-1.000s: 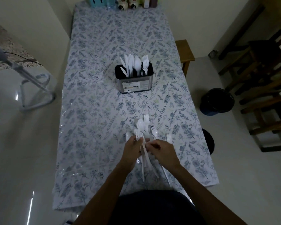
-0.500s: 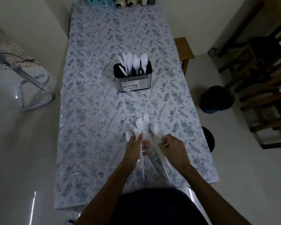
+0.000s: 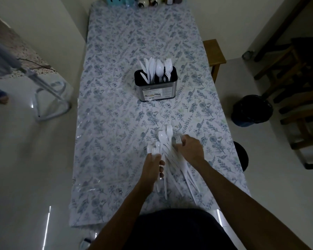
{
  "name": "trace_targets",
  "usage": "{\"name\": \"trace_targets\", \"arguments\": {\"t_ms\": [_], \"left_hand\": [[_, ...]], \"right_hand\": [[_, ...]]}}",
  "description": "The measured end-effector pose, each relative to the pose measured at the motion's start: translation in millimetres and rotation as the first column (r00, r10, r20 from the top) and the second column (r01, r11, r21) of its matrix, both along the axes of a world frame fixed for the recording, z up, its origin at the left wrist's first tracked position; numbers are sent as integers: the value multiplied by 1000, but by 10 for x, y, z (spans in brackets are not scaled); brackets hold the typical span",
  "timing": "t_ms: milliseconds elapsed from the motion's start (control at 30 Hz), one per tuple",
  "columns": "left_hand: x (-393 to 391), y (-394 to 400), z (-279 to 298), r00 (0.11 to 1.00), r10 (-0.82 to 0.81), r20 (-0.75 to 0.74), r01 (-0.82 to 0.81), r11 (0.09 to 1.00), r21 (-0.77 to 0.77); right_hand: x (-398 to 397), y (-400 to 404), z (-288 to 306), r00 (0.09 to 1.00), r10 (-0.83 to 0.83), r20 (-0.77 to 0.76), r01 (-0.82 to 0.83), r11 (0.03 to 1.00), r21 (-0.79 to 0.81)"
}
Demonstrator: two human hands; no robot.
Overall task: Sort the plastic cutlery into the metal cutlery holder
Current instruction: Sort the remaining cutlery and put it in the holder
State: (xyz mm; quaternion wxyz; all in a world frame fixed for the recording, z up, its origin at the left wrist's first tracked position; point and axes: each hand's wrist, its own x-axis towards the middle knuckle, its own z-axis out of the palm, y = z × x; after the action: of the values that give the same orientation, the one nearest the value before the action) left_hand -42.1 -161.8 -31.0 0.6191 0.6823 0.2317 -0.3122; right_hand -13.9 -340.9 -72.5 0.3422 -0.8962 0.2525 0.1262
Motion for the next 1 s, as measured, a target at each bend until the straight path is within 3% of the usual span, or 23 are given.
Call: {"name": "trace_targets", "arguments": {"t_ms": [67,133,200,267,333,400,533,600,700,800,1000], "left_hand": [[47,18,29,1000,14,6,-14,1000,-9],[92,16,27,999,29,12,-29,999,-22],[135,-17,45,998,61,14,-60,996,-59],[166,-72,61,995,98,-5,-97,983,-156],[184,-130,74,993,112,-44,-119,970,-212],[167,-153,3,992,120,-45,-126,980,-153],[66,21,-113,970,231,-81,-237,969,-75],[57,114,-73,963,246,-114,-260,957,-130],[82,175,2,944,259,-205,-303,926,-225],[127,209,37,951,261,-164,-296,921,-252],[136,283,48,976,205,-67,-215,943,-253]], "right_hand": [[24,-25,52,996,-93,16,92,994,62],[3,-57,159,980,-148,131,139,987,78],[-58,-3,301,956,-79,284,54,994,97],[-145,180,436,943,56,329,-107,985,138],[-228,406,487,936,218,277,-255,961,105],[-251,560,503,906,385,175,-390,921,-9],[-178,509,615,803,592,67,-588,770,249],[-34,396,644,880,466,88,-471,838,274],[295,228,426,964,231,132,-243,966,88],[448,142,151,997,74,8,-74,997,8],[540,95,-13,994,106,-27,-105,994,36]]}}
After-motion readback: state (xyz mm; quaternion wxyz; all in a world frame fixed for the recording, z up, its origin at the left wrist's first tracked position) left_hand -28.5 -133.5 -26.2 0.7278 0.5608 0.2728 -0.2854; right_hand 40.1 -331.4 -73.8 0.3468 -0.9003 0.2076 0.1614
